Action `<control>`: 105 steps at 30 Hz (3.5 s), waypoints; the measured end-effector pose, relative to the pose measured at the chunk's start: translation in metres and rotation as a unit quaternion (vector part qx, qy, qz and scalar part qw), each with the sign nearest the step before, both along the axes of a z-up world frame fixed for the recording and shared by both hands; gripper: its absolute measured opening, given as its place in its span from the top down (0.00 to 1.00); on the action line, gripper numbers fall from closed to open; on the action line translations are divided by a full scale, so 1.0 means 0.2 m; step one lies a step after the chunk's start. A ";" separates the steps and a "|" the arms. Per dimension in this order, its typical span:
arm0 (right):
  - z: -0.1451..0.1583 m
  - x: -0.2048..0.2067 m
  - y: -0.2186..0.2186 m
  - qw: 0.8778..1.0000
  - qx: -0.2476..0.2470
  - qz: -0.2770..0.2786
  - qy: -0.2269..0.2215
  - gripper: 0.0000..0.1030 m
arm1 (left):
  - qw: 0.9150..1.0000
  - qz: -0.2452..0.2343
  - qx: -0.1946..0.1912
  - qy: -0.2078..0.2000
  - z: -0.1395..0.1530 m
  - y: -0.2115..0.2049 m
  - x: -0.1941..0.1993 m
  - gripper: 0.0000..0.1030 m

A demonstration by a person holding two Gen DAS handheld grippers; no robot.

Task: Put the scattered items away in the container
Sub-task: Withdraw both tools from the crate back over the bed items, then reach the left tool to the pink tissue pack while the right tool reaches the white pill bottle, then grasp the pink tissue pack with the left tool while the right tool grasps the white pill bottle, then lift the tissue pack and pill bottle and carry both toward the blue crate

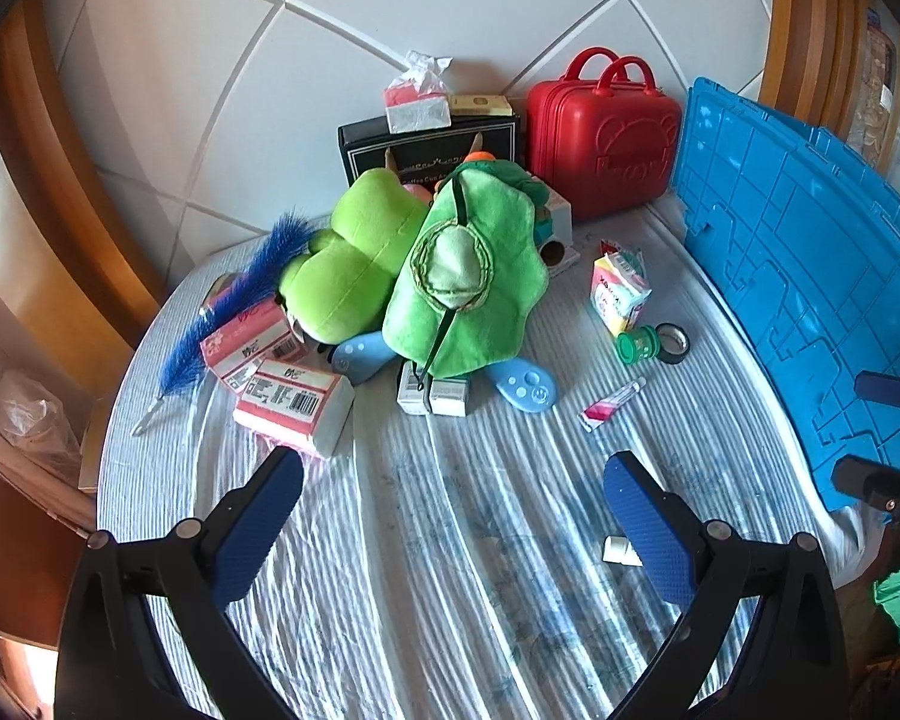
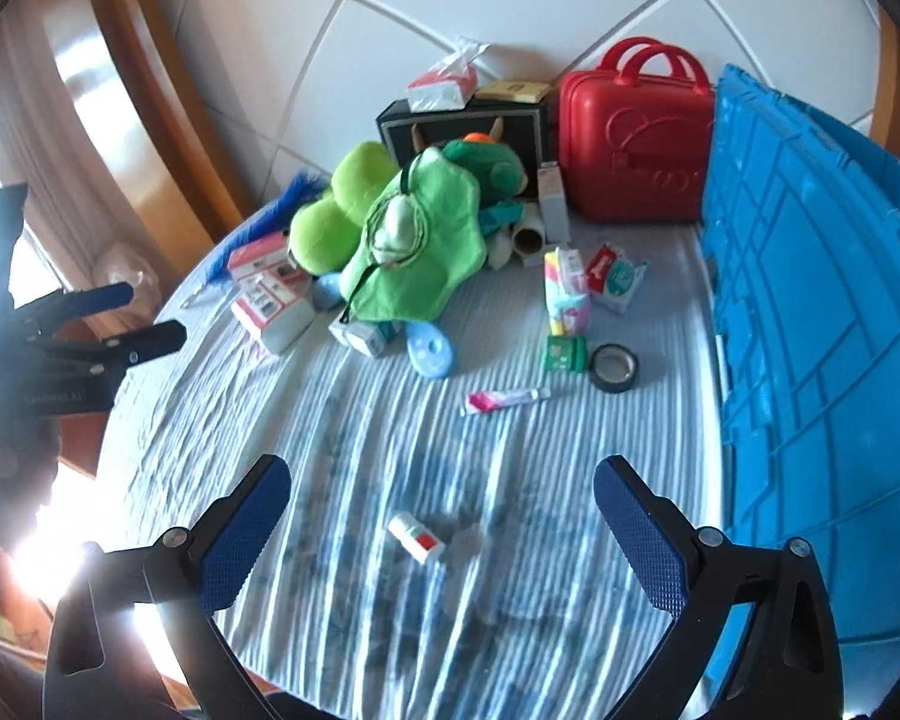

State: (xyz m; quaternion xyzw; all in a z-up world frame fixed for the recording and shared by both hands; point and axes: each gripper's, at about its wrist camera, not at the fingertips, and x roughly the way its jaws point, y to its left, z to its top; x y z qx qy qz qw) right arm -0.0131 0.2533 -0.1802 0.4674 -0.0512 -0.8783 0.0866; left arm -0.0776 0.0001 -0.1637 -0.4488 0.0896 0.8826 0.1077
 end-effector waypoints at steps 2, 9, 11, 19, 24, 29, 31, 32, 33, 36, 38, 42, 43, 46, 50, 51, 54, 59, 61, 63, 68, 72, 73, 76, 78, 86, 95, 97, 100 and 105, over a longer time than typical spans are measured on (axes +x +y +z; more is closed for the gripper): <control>-0.11 0.00 -0.05 1.000 0.001 0.012 -0.015 0.00 | 1.000 0.000 -0.003 -0.007 -0.06 -0.03 0.00 0.01; -0.46 -0.03 -0.18 0.997 0.014 0.048 -0.064 0.00 | 0.999 0.037 -0.010 -0.016 -0.27 -0.16 -0.09 0.01; -0.55 -0.05 -0.21 0.996 0.016 0.053 -0.072 0.00 | 0.998 0.063 -0.008 -0.020 -0.34 -0.22 -0.15 0.01; -0.82 -0.11 -0.29 0.992 0.040 0.088 -0.086 0.00 | 0.987 0.149 0.012 -0.053 -0.61 -0.43 -0.51 0.01; -0.96 -0.14 -0.33 0.988 0.070 0.114 -0.082 0.06 | 0.976 0.200 0.030 -0.077 -0.75 -0.52 -0.71 0.01; -1.05 -0.17 -0.33 0.983 0.091 0.135 -0.084 0.32 | 0.959 0.256 0.062 -0.100 -0.87 -0.59 -0.83 0.01; -1.05 -0.17 -0.33 0.982 0.097 0.140 -0.078 0.36 | 0.952 0.279 0.074 -0.102 -0.90 -0.60 -0.86 0.01; -1.05 -0.18 -0.33 0.982 0.097 0.141 -0.075 0.37 | 0.949 0.289 0.077 -0.103 -0.91 -0.61 -0.87 0.01; -1.05 -0.18 -0.33 0.982 0.097 0.141 -0.073 0.41 | 0.945 0.300 0.080 -0.105 -0.93 -0.61 -0.89 0.01; -1.04 -0.18 -0.32 0.983 0.097 0.143 -0.068 0.60 | 0.932 0.336 0.096 -0.101 -0.95 -0.61 -0.94 0.01; -1.03 -0.19 -0.31 0.983 0.094 0.145 -0.069 0.70 | 0.924 0.355 0.098 -0.105 -0.97 -0.61 -0.97 0.01; -1.03 -0.19 -0.32 0.981 0.097 0.157 -0.066 0.73 | 0.905 0.403 0.084 -0.110 -1.01 -0.62 -1.03 0.00; -1.03 -0.19 -0.33 0.980 0.098 0.159 -0.065 0.73 | 0.902 0.411 0.071 -0.112 -1.02 -0.62 -1.04 0.00; -1.04 -0.20 -0.34 0.979 0.098 0.166 -0.067 0.73 | 0.895 0.420 0.055 -0.137 -1.10 -0.63 -1.07 0.01; -1.03 -0.20 -0.33 0.980 0.088 0.162 -0.072 0.73 | 0.896 0.420 0.054 -0.132 -1.13 -0.66 -1.00 0.09; -1.03 -0.20 -0.33 0.981 0.085 0.160 -0.073 0.73 | 0.899 0.416 0.052 -0.128 -1.13 -0.66 -0.97 0.09; -1.02 -0.21 -0.31 0.982 0.079 0.156 -0.074 0.73 | 0.907 0.401 0.041 -0.120 -1.12 -0.65 -0.90 0.10; -0.99 -0.23 -0.30 0.983 0.075 0.153 -0.072 0.73 | 0.919 0.378 0.023 -0.113 -1.11 -0.63 -0.77 0.11; -0.97 -0.23 -0.30 0.983 0.077 0.152 -0.070 0.73 | 0.923 0.367 0.017 -0.112 -1.09 -0.62 -0.74 0.11; -0.95 -0.23 -0.31 0.983 0.076 0.150 -0.069 0.73 | 0.928 0.355 0.010 -0.110 -1.08 -0.61 -0.69 0.11; -0.89 -0.21 -0.33 0.985 0.079 0.142 -0.064 0.73 | 0.939 0.329 0.005 -0.102 -1.00 -0.58 -0.61 0.11; -0.84 -0.20 -0.34 0.985 0.081 0.137 -0.061 0.73 | 0.947 0.307 0.003 -0.093 -0.93 -0.58 -0.58 0.11; -0.82 -0.20 -0.34 0.986 0.081 0.135 -0.059 0.73 | 0.949 0.302 0.001 -0.091 -0.91 -0.57 -0.56 0.11; -0.76 -0.18 -0.34 0.987 0.079 0.128 -0.051 0.73 | 0.953 0.290 -0.002 -0.086 -0.86 -0.55 -0.52 0.11; -0.73 -0.18 -0.34 0.988 0.078 0.123 -0.047 0.73 | 0.955 0.285 -0.001 -0.084 -0.84 -0.57 -0.48 0.11; -0.58 -0.10 -0.32 0.991 0.073 0.102 -0.038 0.73 | 0.960 0.271 0.005 -0.072 -0.68 -0.56 -0.35 0.11; -0.34 -0.06 -0.30 0.994 0.071 0.077 -0.015 0.73 | 0.968 0.247 0.008 -0.041 -0.41 -0.53 -0.16 0.11; -0.27 -0.06 -0.30 0.995 0.068 0.068 -0.008 0.73 | 0.970 0.240 0.009 -0.031 -0.33 -0.53 -0.13 0.11; -0.17 -0.06 -0.29 0.997 0.061 0.055 0.002 0.73 | 0.972 0.232 0.011 -0.019 -0.23 -0.52 -0.07 0.11; -0.01 -0.05 -0.29 0.998 0.052 0.043 0.012 0.73 | 0.976 0.219 0.018 -0.005 -0.07 -0.50 0.01 0.11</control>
